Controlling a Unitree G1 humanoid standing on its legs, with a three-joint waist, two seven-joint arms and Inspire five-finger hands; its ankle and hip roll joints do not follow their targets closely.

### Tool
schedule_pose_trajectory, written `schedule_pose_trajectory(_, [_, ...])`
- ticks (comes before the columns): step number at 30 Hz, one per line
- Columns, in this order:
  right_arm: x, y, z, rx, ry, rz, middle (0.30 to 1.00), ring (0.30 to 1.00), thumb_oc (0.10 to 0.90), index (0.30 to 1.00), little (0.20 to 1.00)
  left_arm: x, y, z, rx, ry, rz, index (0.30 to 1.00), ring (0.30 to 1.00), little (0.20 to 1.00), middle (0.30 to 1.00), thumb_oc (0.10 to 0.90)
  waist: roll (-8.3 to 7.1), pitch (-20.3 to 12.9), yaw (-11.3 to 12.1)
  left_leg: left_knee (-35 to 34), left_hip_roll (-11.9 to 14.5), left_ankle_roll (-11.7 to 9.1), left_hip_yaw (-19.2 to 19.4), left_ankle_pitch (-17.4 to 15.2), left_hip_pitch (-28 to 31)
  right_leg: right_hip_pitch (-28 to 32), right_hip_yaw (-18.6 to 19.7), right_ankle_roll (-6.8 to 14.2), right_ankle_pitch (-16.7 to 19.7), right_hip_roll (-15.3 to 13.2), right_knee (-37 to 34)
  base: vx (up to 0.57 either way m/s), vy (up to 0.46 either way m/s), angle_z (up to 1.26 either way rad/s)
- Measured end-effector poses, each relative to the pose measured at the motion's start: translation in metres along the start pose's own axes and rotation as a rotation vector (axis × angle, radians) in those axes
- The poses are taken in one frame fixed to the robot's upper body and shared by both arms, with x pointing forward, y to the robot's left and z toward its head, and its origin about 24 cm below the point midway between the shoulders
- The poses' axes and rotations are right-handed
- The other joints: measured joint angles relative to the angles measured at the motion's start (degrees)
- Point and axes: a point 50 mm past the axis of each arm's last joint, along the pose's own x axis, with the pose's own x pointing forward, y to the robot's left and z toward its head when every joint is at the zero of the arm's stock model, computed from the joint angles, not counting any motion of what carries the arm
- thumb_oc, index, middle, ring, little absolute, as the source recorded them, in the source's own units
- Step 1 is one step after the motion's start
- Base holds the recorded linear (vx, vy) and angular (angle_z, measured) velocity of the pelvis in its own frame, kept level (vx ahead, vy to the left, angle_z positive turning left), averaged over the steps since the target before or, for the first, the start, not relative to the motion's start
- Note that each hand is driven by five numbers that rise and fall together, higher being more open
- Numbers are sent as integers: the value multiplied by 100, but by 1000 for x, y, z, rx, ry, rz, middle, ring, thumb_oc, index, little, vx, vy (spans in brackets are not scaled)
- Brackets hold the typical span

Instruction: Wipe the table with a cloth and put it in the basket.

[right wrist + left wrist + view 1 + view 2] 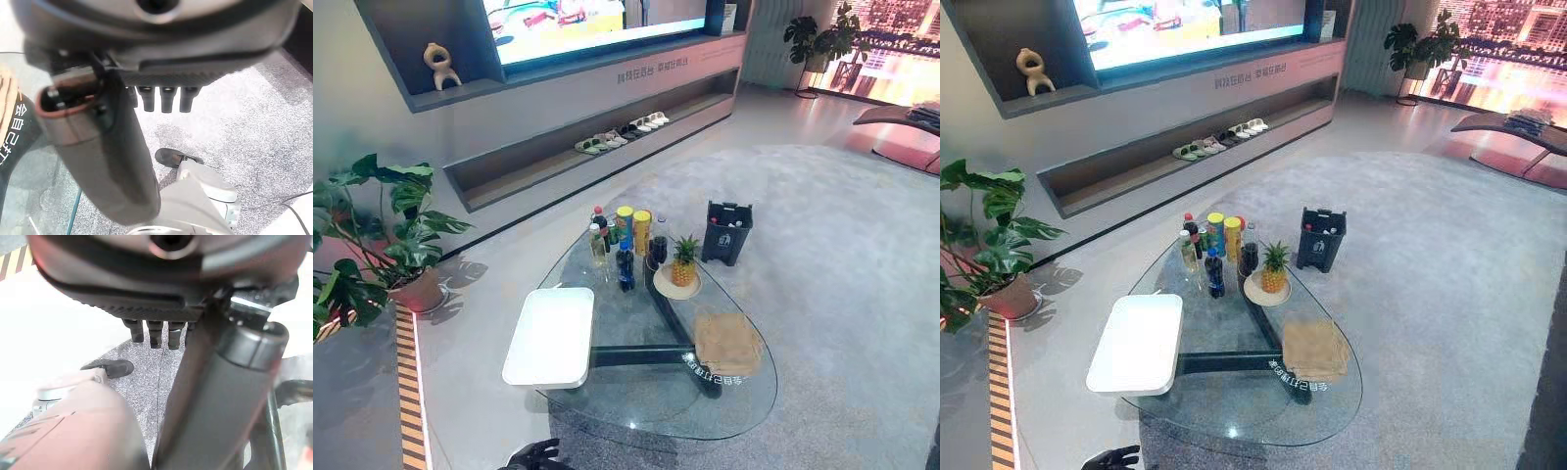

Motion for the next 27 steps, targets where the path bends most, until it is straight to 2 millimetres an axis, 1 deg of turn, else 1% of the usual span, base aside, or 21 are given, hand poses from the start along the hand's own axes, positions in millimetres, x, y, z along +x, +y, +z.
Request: schedule_pose_trajectory(27, [0,0,0,0,0,0,900,900,800,900,900,0,1,0,0,0,22,900,900,900,900,800,-4,5,1,4,0,0,0,1,4,3,0,6,4,0,0,-10,-2,-2])
